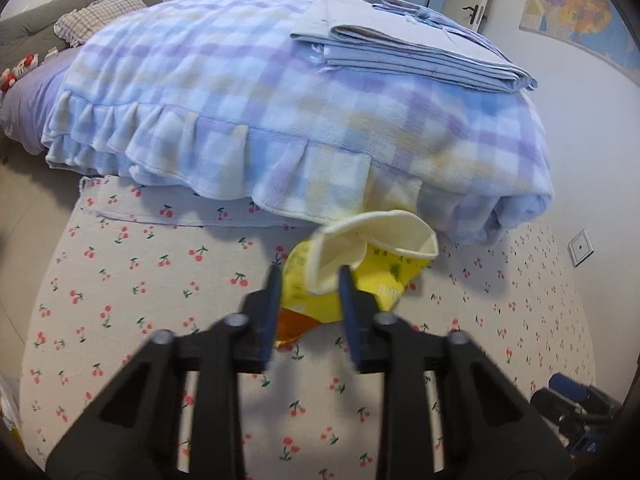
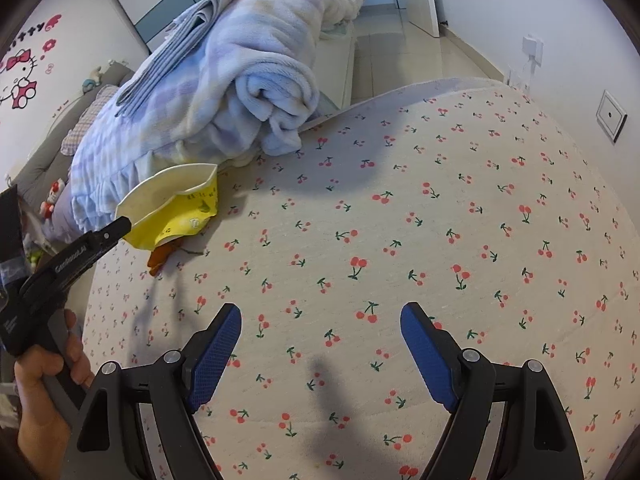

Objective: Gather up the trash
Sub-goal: 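Grasp the yellow paper cup with the left tool while the right tool grasps the orange peel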

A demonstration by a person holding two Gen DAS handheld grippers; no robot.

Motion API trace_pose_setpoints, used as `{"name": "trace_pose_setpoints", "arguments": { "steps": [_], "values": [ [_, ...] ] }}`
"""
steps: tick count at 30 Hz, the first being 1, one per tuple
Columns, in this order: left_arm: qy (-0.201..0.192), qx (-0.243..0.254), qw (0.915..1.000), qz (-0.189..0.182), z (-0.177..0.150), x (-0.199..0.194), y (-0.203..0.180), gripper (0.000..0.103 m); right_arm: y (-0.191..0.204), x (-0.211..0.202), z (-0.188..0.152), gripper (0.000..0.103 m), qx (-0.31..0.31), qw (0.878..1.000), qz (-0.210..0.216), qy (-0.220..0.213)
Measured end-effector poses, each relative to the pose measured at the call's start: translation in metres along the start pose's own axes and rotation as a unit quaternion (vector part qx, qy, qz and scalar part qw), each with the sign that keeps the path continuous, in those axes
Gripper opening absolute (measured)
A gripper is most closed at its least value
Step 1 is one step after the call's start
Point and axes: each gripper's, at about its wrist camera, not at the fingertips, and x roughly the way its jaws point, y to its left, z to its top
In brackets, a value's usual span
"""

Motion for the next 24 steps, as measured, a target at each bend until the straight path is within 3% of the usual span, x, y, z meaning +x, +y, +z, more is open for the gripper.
{"name": "trace_pose_setpoints", "arguments": {
  "steps": [4, 13, 24],
  "values": [
    [-0.023, -0.017, 0.9996, -0.006, 0.005, -0.010, 0.008, 0.007, 0.002, 0.007, 0.001, 0.083, 0.004, 1.000, -0.005, 0.003],
    [-0.074, -0.039, 0.9964, 0.008, 0.007, -0.082, 0.064, 0.005, 0.031, 0.041, 0.013, 0.083, 0.029, 0.999, 0.013, 0.015],
    [-0.070, -0.106, 0.9912, 0.040, -0.014, -0.125, 0.156, 0.004, 0.139, 0.090, 0.027, 0.083, -0.050, 0.997, 0.058, 0.019]
  ]
}}
